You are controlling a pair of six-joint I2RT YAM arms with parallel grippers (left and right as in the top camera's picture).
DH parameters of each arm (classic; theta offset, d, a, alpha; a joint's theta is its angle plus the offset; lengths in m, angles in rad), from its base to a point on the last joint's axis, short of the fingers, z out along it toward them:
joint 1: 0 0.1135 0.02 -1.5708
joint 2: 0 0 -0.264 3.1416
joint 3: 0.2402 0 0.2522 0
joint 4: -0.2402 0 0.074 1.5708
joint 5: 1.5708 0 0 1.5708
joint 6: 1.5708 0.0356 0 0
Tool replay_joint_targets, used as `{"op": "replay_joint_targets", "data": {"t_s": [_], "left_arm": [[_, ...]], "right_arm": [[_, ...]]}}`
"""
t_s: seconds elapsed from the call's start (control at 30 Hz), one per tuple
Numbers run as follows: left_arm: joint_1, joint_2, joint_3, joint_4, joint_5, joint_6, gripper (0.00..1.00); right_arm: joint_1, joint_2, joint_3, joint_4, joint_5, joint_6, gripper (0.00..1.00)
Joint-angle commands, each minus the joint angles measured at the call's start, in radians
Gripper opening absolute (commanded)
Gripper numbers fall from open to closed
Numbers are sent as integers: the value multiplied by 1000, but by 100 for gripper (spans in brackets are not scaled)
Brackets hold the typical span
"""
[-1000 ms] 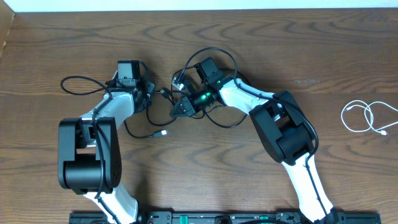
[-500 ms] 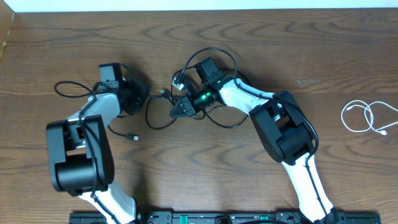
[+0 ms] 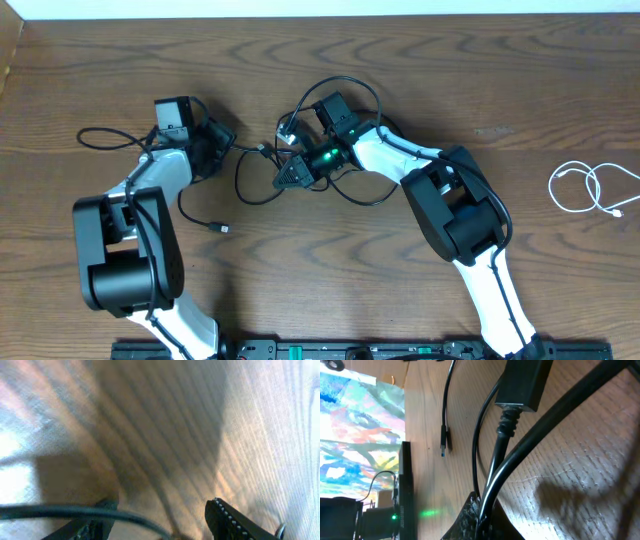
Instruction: Untangle cables
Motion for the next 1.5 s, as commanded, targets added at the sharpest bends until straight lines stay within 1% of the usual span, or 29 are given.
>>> {"op": "replay_joint_targets", "data": {"t_s": [0.0, 0.13, 0.17, 0.2, 0.27, 0.3, 0.43, 0.5, 0.57, 0.6, 0.7, 0.87, 1.03, 1.23, 1.47], "left_arm": [[-34, 85, -26, 0, -55, 17, 63], [-61, 122, -26, 13, -66, 17, 62], [-63, 132, -26, 16, -66, 17, 57], [-64, 140, -26, 18, -65, 16, 54], [-60, 145, -26, 21, -56, 13, 25], [-58, 141, -25, 19, -49, 14, 8], [-34, 112, -25, 13, 65, 66, 7], [-11, 81, -25, -1, 172, 95, 8], [15, 49, -25, -46, 259, 121, 8], [30, 33, -25, -80, 270, 134, 8], [67, 15, -26, -136, 253, 171, 8], [121, 16, -26, -134, 228, 181, 8], [155, 16, -26, -135, 228, 181, 8], [161, 16, -26, -138, 228, 181, 7], [161, 16, -26, -138, 228, 181, 8]], "right_arm": [[10, 6, -5, 1, -10, -23, 1], [11, 6, -5, 1, -9, -23, 1], [11, 6, -5, 1, -10, -23, 1], [11, 6, -5, 0, -10, -23, 1], [11, 6, -5, 0, -9, -23, 1], [11, 6, -5, 0, -9, -23, 1], [11, 6, -5, 0, -10, -23, 1], [11, 6, -5, 0, -10, -23, 1], [10, 0, -5, -6, -19, -23, 1], [7, -6, -5, -8, -33, -23, 1], [-6, -42, -5, -12, -76, -23, 1], [-24, -148, -5, -30, -81, -24, 1], [-39, -293, -5, -26, -54, -31, 1], [-61, -456, -5, -23, 44, -31, 1], [-109, -606, -5, -35, 47, -38, 1]]}}
